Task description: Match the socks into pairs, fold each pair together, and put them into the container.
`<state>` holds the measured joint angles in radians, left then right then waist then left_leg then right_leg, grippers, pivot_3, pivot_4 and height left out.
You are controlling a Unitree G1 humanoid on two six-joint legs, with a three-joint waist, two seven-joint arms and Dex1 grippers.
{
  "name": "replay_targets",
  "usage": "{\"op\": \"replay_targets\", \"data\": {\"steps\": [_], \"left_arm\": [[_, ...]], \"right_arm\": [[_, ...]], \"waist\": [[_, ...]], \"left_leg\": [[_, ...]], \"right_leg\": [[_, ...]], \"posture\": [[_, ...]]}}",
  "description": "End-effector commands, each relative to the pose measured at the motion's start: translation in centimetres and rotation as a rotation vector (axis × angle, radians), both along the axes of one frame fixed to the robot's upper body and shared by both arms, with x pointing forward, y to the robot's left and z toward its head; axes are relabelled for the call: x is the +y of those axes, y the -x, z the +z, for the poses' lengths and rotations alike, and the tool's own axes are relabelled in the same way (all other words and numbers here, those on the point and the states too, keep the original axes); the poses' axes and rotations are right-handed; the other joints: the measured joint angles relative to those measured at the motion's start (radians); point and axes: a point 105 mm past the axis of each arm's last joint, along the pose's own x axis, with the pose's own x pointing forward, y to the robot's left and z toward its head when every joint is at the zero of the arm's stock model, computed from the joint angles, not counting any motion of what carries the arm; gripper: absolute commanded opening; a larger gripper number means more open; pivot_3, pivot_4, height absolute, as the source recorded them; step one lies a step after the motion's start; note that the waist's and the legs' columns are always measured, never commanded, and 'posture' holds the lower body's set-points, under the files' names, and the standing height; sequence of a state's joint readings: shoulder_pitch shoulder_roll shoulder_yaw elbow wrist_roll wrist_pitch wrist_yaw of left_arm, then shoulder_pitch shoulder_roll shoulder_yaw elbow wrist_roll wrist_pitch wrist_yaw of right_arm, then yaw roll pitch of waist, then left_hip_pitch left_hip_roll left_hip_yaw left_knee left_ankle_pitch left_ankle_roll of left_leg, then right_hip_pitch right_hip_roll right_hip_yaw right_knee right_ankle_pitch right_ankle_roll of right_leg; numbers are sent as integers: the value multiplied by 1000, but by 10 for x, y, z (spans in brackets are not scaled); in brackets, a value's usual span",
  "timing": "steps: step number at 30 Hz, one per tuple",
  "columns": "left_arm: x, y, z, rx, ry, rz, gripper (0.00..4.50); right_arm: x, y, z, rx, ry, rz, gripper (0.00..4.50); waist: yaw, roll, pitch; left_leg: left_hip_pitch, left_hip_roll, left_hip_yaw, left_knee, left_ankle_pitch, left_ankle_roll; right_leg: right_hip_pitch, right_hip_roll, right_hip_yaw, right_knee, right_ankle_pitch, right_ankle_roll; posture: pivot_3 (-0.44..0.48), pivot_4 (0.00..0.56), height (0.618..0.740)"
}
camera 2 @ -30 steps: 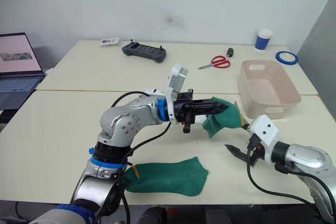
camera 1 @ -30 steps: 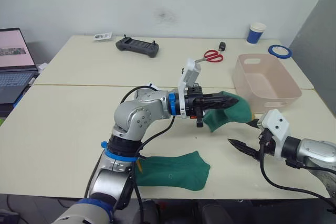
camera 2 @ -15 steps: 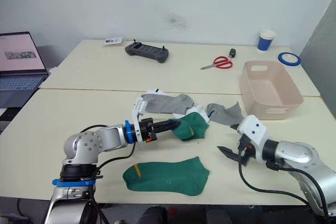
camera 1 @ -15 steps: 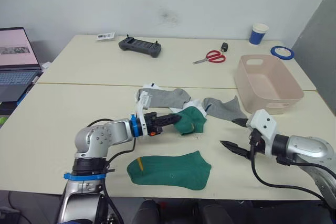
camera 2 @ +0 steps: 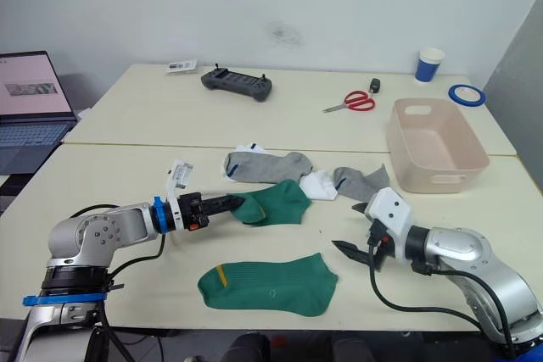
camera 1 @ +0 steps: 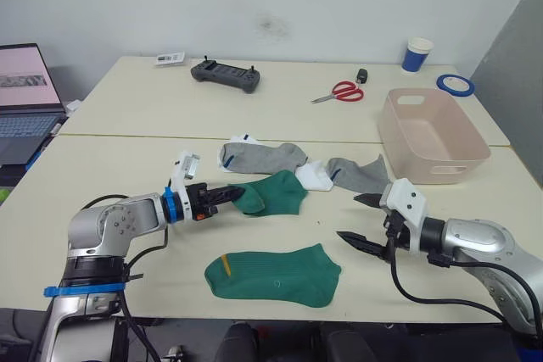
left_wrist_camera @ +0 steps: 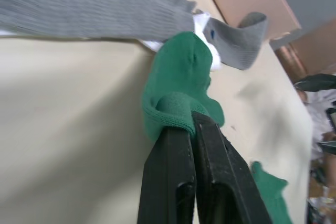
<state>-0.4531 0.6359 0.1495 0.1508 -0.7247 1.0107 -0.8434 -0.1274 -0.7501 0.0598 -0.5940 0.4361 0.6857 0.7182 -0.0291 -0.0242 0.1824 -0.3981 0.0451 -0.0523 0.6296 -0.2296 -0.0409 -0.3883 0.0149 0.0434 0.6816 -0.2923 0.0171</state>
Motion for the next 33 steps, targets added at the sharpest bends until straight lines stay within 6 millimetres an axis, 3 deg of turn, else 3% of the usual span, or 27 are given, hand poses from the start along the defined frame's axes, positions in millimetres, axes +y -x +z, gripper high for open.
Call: {"op": "replay_targets", "data": {"steps": [1,6,10,11,15,19,23,29,33], "left_arm": [[13,-3,8,-79,-44,9,1514],[37,6,9,-94,-113,8,3117],[58,9,13,-243,-317,-22,4381],[63,10,17,-310,-398,-49,4474],[64,18,21,-539,-685,-228,4474],[40,35,18,-758,-848,-507,4474],[26,33,9,-878,-874,-552,4474],[30,25,-14,-1024,-1034,-594,4474],[22,12,-14,-1136,-1049,-564,3566]], "right_arm": [[4,1,9,-41,-11,23,4500],[10,1,9,-54,-17,40,4500],[15,-2,9,-85,-3,52,4500],[17,-4,9,-101,8,59,4500],[24,-9,8,-141,27,82,4500],[42,-25,4,-183,44,84,4500],[52,-35,2,-200,60,85,4500],[61,-36,-4,-228,91,132,4500],[67,-37,-10,-287,153,185,4500]], "waist": [[0,0,0],[-1,0,0],[-3,0,0],[-2,0,0],[0,1,0],[0,1,1],[3,1,1],[2,2,1],[4,2,1]], "left_leg": [[0,0,0,0,0,0],[0,1,0,0,0,0],[0,1,1,-1,0,0],[0,2,0,-1,0,0],[0,1,1,-2,0,0],[0,1,2,-2,0,0],[-1,1,2,-2,0,0],[-1,2,2,-2,0,1],[-1,2,2,-1,0,1]], "right_leg": [[0,0,0,0,0,0],[-1,0,0,0,0,0],[-1,0,0,0,0,-1],[-1,0,0,0,-1,-1],[-1,-1,1,-1,-1,-2],[-2,-2,1,-1,-1,-3],[-2,-1,1,-1,-1,-3],[-3,0,1,-1,-1,-3],[-2,0,0,1,0,-3]], "posture": [[0,150,740],[0,150,740],[0,150,740],[0,150,740],[0,150,740],[0,150,740],[0,150,740],[0,150,740],[0,150,740]]}}
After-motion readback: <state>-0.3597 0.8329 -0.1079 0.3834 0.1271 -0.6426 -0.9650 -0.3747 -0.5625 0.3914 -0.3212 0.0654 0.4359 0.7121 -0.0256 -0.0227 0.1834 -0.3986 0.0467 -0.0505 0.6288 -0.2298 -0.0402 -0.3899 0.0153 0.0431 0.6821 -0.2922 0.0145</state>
